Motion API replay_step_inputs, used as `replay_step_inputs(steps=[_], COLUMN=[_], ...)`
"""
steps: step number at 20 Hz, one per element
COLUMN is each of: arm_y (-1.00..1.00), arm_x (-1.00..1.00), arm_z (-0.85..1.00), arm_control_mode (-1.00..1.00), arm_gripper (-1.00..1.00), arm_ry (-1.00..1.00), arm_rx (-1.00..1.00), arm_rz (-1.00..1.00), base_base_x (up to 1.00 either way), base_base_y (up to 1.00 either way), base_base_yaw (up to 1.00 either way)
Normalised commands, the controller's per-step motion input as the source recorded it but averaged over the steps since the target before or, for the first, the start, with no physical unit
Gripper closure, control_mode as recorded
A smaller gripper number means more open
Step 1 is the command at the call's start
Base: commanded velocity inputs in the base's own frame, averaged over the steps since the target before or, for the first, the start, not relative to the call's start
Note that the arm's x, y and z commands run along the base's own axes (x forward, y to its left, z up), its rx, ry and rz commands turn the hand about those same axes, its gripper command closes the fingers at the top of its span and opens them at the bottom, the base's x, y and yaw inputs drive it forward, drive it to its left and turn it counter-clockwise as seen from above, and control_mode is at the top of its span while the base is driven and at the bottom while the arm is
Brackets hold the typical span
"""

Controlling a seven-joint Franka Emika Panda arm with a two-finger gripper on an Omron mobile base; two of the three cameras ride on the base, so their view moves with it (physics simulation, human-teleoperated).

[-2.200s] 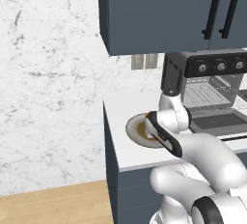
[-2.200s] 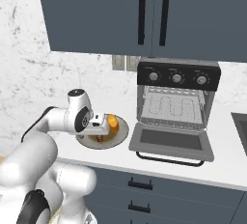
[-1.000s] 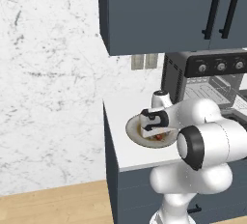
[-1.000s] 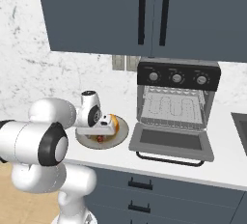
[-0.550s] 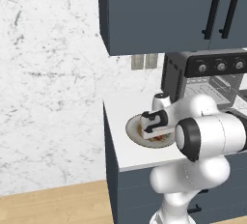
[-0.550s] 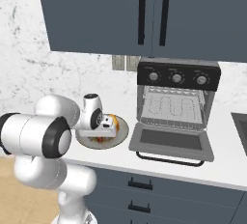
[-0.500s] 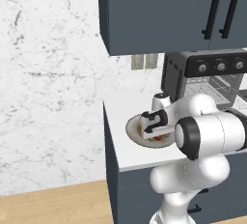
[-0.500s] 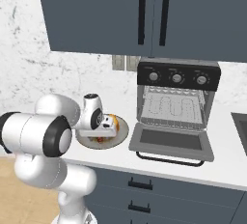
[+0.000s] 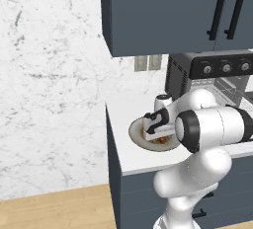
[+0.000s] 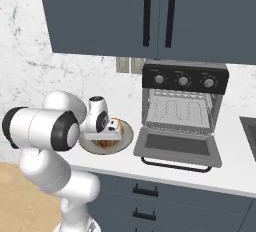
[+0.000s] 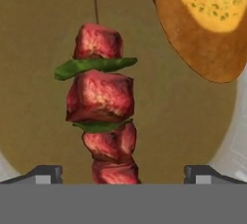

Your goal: Pick up the kebab skewer and baguette bread, and place them inside the toaster oven. Close the toaster oven door and start by setting the timer.

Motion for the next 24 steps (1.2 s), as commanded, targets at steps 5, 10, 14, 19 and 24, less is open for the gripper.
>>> replay_step_inputs(steps=[5, 10, 14, 19, 24], arm_y=[0.01, 0.00, -0.07, -0.29, -0.75], arm_x=[-0.34, -0.33, -0.16, -0.47, -0.47], arm_z=[-0.20, -0.02, 0.61, 1.00, 1.00], arm_control_mode=[-1.00, -1.00, -1.00, -1.00, -1.00], arm_gripper=[1.00, 1.00, 1.00, 1.00, 1.00], arm_ry=[-0.01, -0.08, -0.01, -0.02, -0.01], arm_rx=[0.00, 0.00, 0.02, 0.03, 0.02], arm_rz=[0.00, 0.00, 0.03, 0.14, 0.12], base_base_x=[0.00, 0.00, 0.00, 0.00, 0.00], base_base_y=[0.00, 0.00, 0.00, 0.00, 0.00], base_base_yaw=[0.00, 0.00, 0.00, 0.00, 0.00])
